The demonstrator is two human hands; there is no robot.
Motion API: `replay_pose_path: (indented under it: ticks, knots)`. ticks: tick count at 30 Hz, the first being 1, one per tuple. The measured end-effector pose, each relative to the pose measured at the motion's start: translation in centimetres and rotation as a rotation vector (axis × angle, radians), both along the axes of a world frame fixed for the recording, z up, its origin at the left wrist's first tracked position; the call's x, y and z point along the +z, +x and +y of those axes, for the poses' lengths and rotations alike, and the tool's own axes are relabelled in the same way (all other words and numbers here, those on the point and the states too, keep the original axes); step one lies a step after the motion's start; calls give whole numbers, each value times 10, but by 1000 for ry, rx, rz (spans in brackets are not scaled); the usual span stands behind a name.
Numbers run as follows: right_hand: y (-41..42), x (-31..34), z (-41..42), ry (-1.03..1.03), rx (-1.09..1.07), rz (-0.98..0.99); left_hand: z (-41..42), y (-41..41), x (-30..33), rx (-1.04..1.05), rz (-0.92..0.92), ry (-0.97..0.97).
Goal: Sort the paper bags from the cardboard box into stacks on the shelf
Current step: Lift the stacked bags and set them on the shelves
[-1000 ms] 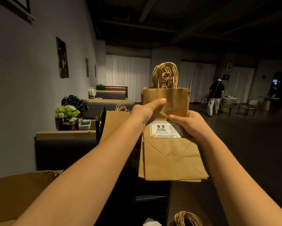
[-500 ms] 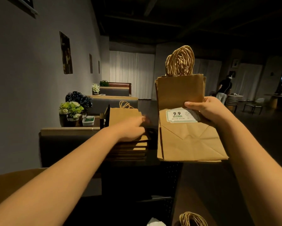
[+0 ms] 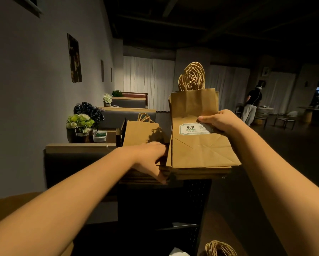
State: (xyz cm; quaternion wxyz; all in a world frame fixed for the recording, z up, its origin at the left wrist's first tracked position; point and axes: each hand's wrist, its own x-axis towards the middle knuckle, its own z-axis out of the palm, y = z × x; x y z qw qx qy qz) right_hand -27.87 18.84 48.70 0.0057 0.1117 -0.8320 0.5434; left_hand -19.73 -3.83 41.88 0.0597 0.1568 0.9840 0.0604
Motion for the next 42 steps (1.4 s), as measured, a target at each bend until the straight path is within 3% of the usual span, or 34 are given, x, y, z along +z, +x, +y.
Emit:
replay_pose_path:
  ticks: [2,11,25,31,35,39,42]
  knots:
    - [-8,1,-3,25,-24,21,0,2,4,29,-37,159]
    - [-24,-3,-28,227,45,-57,-4,3,2,96,-17,290]
    - [-43,-32,-58,1049,157,-31,-2,3,4,112,-50,258]
    - [-48,-35,-58,1147,166,42,0,6,9,122,-79,196]
    - [-52,-32,-59,1108,113,80,5,6,13,100,-145,233]
    - [-48,-36,-61,1166,130,364,7,2,13,41,-144,126]
    - [-36,-33,-58,1156,216,309,8,2,13,51,-134,101]
